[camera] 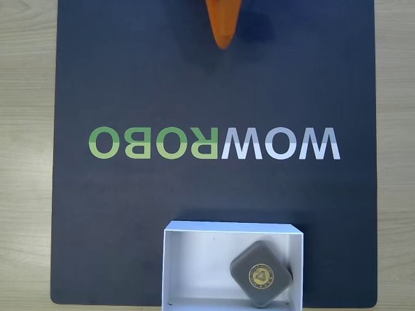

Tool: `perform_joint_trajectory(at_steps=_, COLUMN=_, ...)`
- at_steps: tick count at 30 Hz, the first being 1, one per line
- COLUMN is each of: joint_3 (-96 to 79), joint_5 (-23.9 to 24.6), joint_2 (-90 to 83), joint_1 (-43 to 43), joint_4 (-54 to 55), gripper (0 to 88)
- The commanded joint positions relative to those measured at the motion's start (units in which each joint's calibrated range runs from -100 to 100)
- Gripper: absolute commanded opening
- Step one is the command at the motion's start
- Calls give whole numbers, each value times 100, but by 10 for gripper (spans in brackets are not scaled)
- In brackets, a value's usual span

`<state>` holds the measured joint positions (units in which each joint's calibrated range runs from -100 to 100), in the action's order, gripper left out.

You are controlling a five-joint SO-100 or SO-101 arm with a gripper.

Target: Grab the usb to bin

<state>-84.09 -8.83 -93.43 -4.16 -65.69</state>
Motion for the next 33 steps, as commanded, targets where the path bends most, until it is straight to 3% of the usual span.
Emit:
perform_joint_trajectory(at_steps=1, joint_3=-344, joint_5=-53, joint_2=-648, joint_1=-47, joint_4=9, gripper=14)
perform_joint_trajectory(at_steps=10, joint_3=-461, joint_5=-5, joint_2=-564, joint_1=-56, joint_4=-838, gripper=14)
perform_joint_trajectory(at_steps=33, joint_3=-823, joint_5=-37, joint_2=-572, joint_1=-47, joint_4=-795, gripper=9)
